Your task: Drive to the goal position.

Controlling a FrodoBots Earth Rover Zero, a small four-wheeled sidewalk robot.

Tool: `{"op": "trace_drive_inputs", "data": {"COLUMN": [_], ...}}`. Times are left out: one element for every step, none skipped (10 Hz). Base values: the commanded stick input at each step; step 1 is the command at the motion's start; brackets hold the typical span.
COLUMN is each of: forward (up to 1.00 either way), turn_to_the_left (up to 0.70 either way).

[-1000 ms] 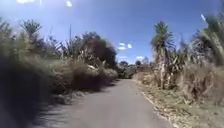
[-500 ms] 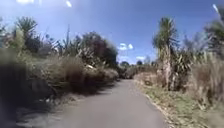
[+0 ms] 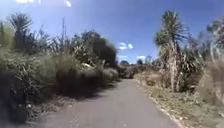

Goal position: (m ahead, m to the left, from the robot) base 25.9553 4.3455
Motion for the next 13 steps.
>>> {"op": "trace_drive_inputs", "data": {"forward": [1.0, 1.0, 1.0, 1.0, 1.0, 1.0, 1.0, 1.0, 1.0, 1.0, 1.0, 1.0, 1.0], "turn_to_the_left": [0.0, 0.0, 0.0, 0.0, 0.0, -0.1, -0.2, -0.3, -0.4, -0.27, -0.15, -0.02, 0.0]}}
